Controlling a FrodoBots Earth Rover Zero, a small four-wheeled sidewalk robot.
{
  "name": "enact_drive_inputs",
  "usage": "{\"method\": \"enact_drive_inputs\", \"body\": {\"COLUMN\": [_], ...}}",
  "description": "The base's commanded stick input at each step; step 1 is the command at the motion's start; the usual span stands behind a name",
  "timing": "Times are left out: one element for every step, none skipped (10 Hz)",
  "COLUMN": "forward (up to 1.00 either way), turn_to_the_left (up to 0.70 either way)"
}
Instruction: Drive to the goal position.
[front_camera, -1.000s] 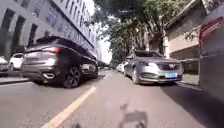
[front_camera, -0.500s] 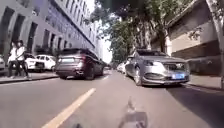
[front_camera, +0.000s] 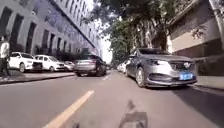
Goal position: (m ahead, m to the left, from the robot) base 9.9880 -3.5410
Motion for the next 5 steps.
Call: {"method": "enact_drive_inputs", "body": {"forward": [0.70, 0.70, 0.70, 0.70, 0.70], "turn_to_the_left": [0.00, 0.00, 0.00, 0.00, 0.00]}}
